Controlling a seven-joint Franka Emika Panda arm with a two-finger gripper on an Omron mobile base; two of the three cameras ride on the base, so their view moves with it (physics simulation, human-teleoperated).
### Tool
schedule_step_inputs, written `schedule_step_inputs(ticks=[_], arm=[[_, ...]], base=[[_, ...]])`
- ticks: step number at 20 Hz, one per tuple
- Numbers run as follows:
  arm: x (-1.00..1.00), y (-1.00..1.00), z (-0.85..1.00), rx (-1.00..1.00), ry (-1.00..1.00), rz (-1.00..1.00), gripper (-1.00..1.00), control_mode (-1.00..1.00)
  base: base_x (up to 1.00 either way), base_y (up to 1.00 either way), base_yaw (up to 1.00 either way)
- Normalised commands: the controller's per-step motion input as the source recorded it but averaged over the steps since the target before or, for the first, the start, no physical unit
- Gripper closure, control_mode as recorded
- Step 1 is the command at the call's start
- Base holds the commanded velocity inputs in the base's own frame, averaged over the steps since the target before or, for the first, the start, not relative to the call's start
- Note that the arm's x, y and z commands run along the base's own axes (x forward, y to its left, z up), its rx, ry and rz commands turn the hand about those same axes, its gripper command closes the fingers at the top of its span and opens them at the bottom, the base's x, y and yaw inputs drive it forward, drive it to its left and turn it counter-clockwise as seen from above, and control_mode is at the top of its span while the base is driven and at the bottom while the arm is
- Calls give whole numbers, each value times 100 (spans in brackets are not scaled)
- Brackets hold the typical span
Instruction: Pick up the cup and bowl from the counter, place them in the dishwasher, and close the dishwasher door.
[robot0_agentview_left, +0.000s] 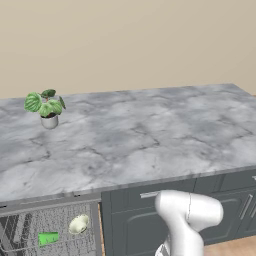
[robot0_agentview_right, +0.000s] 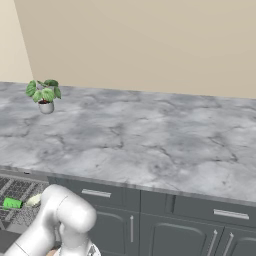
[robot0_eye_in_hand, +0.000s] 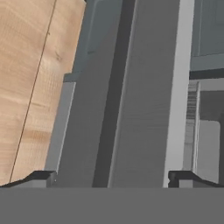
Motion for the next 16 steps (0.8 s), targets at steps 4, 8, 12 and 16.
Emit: schedule_step_inputs(ticks=[4, 8, 12, 16], arm=[[-11, 33, -75, -15, -9, 0, -100, -100], [-39, 56, -80, -17, -15, 0, -100, -100], [-47, 61, -84, -20, -19, 1, -100, -100], [-15, 33, -87, -24, -22, 0, -100, -100]], base=[[0, 0, 0], [0, 0, 0], [0, 0, 0], [0, 0, 0]])
